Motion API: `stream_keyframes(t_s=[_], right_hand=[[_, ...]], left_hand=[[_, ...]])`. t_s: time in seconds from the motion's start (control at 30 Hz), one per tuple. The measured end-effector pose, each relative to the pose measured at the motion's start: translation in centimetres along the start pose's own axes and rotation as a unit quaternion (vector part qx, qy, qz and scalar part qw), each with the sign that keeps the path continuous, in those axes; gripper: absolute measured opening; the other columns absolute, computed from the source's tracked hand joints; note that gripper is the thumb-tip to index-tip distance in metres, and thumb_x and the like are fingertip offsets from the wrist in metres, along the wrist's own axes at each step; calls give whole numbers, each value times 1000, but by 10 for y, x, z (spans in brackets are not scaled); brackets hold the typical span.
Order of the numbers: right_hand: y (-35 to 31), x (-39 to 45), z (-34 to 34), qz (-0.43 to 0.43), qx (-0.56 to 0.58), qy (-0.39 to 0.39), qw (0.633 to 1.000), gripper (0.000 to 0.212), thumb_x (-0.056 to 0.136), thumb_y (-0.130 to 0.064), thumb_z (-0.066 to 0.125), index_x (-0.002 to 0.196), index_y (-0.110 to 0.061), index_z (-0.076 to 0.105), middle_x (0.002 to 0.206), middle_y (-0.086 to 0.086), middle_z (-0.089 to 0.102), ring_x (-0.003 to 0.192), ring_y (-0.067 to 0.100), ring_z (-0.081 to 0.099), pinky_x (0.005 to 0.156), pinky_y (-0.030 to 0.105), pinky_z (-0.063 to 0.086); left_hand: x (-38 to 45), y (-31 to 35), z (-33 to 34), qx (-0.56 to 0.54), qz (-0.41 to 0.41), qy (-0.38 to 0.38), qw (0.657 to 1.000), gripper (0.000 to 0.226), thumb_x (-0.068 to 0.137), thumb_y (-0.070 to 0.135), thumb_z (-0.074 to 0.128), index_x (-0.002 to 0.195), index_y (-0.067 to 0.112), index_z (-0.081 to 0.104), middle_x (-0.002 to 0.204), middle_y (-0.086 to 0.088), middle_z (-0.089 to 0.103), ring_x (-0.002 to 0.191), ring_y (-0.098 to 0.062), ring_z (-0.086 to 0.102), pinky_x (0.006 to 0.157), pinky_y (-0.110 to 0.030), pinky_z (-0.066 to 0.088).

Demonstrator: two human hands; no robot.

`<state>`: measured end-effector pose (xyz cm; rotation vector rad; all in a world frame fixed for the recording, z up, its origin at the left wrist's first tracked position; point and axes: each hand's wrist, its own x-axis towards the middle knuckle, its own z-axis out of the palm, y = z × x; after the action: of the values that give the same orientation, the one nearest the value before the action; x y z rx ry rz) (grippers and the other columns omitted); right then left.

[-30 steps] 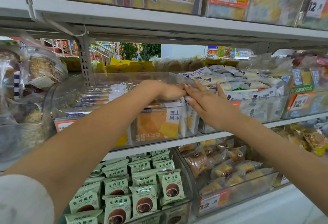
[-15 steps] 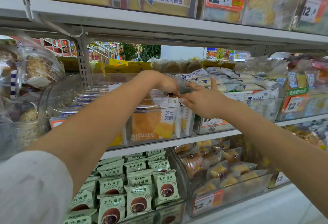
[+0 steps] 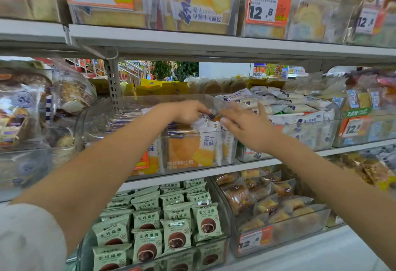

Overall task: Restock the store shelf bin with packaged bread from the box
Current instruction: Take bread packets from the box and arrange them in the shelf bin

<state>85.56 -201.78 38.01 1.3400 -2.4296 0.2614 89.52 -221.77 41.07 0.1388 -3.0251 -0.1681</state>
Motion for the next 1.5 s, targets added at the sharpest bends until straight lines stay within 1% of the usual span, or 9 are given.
stream_keyframes(t_s=[0.13, 0.23, 0.37, 0.57, 0.73, 0.83, 1.1, 1.23, 1.5], right_hand=[[-8, -1, 6, 20, -3, -44, 999, 46, 102, -42, 22, 143, -26, 37, 148, -3, 40, 136, 18, 37, 111, 63, -4], [-16, -18, 11, 30, 110, 168, 979, 39, 103, -31, 31, 136, -21, 47, 132, 2, 57, 123, 22, 50, 113, 53, 17], [-55, -81, 57, 21, 210, 344, 915, 28, 96, -21, 37, 105, -12, 62, 73, -1, 58, 68, 17, 52, 64, 37, 43], [-120, -186, 201, 90, 249, 104, 959, 19, 90, -12, 49, 106, -16, 59, 87, 0, 58, 79, 22, 58, 65, 32, 43], [-138, -262, 289, 147, 257, -154, 943, 21, 88, -13, 48, 105, -24, 54, 93, -5, 58, 87, 19, 60, 70, 31, 50], [-143, -302, 331, 180, 251, -284, 908, 23, 93, -17, 47, 114, -19, 55, 105, -1, 61, 90, 16, 58, 71, 27, 47], [-150, -361, 434, 113, 129, -653, 738, 92, 75, -63, 64, 143, -12, 29, 148, 11, 34, 132, 30, 37, 108, 41, 34], [-154, -344, 427, -5, 2, -681, 732, 57, 90, -30, 59, 142, -16, 36, 146, 12, 37, 130, 33, 38, 104, 40, 36], [-142, -373, 442, -77, 60, -620, 778, 25, 92, -34, 55, 114, -22, 55, 119, 4, 58, 102, 21, 55, 85, 33, 47]], left_hand=[[-33, 11, 10, 17, -23, 49, 998, 58, 93, -6, 36, 147, 16, 35, 150, -16, 35, 132, -32, 41, 96, -28, 35], [-69, 18, 20, 13, -2, 182, 983, 52, 91, -6, 40, 140, 12, 45, 144, -12, 45, 132, -29, 41, 103, -32, 35], [-120, 27, 62, 98, 125, 338, 928, 26, 80, -3, 52, 102, 5, 64, 107, -12, 64, 102, -31, 57, 84, -42, 47], [-205, 20, 184, 146, 199, 284, 927, 17, 70, -3, 54, 85, 5, 53, 76, -13, 56, 67, -25, 45, 58, -31, 29], [-286, 29, 300, 40, 58, 117, 991, 21, 73, -2, 60, 93, 5, 60, 93, -12, 60, 81, -31, 60, 64, -36, 49], [-331, 22, 375, -24, -85, 9, 996, 28, 92, 11, 43, 119, 14, 52, 120, -2, 52, 111, -20, 50, 92, -31, 41], [-421, -7, 507, -162, -310, -263, 899, 48, 96, 18, 45, 142, 15, 33, 140, -11, 42, 118, -33, 50, 89, -39, 46], [-418, -10, 524, -165, -301, -309, 887, 40, 96, 15, 44, 135, 13, 41, 134, -13, 48, 111, -32, 53, 84, -38, 48], [-409, 4, 531, -316, -338, -269, 845, 34, 88, 17, 54, 122, 19, 54, 117, -7, 58, 99, -25, 58, 85, -39, 53]])
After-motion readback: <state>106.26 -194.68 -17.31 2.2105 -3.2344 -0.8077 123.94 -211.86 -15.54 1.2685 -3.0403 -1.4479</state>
